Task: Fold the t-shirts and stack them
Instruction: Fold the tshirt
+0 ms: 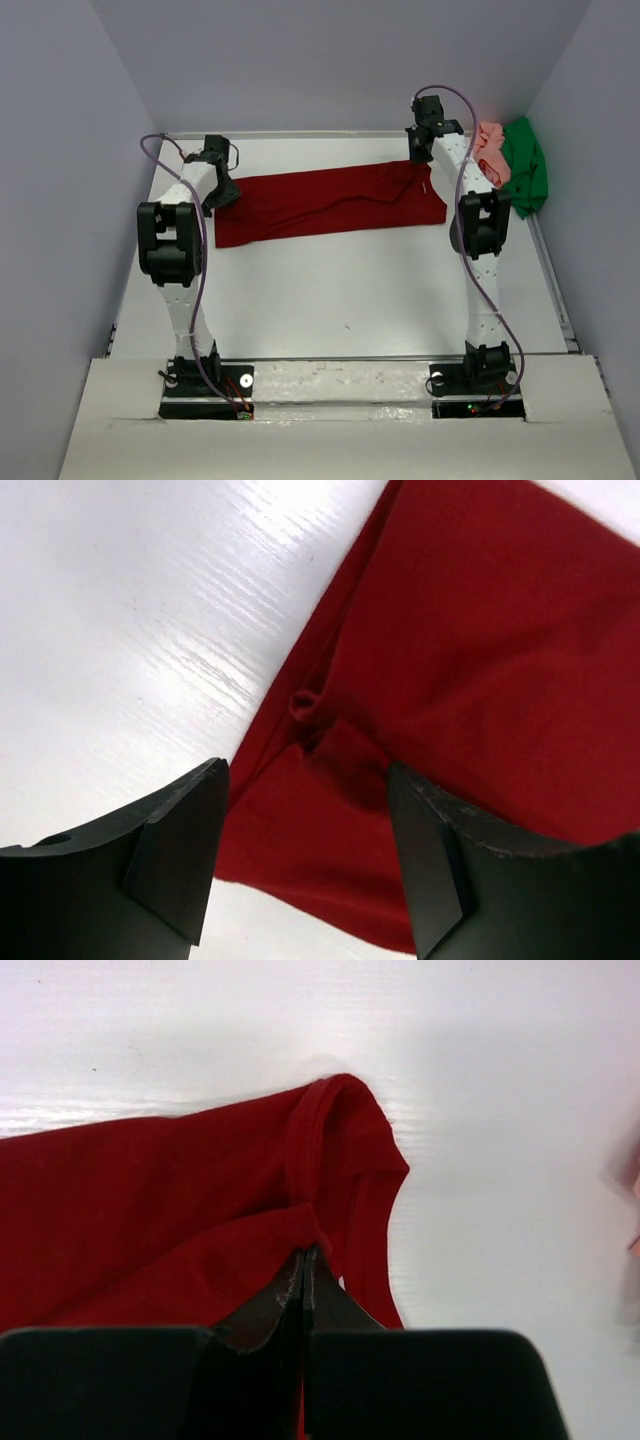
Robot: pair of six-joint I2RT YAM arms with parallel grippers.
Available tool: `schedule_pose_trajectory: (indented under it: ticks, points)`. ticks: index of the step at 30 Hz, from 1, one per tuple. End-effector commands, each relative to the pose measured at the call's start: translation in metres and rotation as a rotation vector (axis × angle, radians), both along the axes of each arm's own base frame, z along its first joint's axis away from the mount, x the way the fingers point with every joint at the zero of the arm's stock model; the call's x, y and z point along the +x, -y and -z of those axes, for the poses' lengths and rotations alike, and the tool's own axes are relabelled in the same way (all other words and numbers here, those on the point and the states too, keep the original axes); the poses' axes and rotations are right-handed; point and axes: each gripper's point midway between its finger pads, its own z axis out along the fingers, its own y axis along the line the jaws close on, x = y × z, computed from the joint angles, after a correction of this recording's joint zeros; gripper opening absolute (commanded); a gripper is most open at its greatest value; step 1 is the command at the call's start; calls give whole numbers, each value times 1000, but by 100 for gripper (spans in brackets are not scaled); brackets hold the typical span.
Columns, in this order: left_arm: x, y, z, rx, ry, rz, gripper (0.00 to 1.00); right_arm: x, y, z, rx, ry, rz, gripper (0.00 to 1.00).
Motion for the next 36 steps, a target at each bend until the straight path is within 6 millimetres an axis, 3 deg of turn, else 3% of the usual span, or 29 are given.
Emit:
schedule_pose_trajectory:
  ticks: [1, 8, 11, 17, 18, 22, 23, 27, 28, 29, 30, 31, 33, 34, 35, 36]
  points:
    - [8, 5, -75, 98, 201, 10, 74, 24, -6, -15, 22, 88, -59, 0]
    - [-22, 36, -123, 129, 310, 53, 74, 37, -4, -13, 19, 122, -77, 0]
    - [-34, 51, -127, 115, 328, 95, 74, 41, -2, -5, 32, 118, -85, 0]
    - [-46, 71, -95, 38, 267, 147, 74, 47, 0, 18, 40, 103, -101, 2]
    - [-46, 74, -91, 33, 259, 154, 74, 51, -1, 14, 38, 121, -105, 4]
    - [-47, 81, -75, 24, 229, 175, 73, 62, -6, 14, 56, 158, -118, 28]
    - [-47, 85, -72, 17, 224, 187, 73, 64, -8, 11, 69, 170, -122, 41]
    - [-43, 86, -66, 17, 212, 191, 73, 70, -15, -21, 115, 240, -124, 65]
    - [-42, 87, -67, 18, 213, 195, 73, 68, -18, -44, 132, 271, -132, 69]
    - [-38, 88, -68, 18, 212, 192, 73, 65, -16, -53, 128, 276, -125, 73]
    - [-36, 88, -69, 19, 212, 195, 73, 58, -17, -82, 119, 312, -110, 75]
    - [-34, 90, -71, 14, 218, 200, 73, 51, -17, -91, 128, 311, -106, 77]
    - [-26, 96, -79, -7, 235, 219, 73, 27, -31, -88, 202, 239, -105, 78]
    - [-24, 101, -82, -21, 241, 237, 73, 12, -34, -114, 244, 256, -97, 77]
    - [-20, 106, -87, -43, 253, 257, 73, 0, -43, -115, 300, 227, -116, 77]
    - [-16, 115, -96, -82, 275, 296, 73, -21, -56, -87, 378, 130, -132, 76]
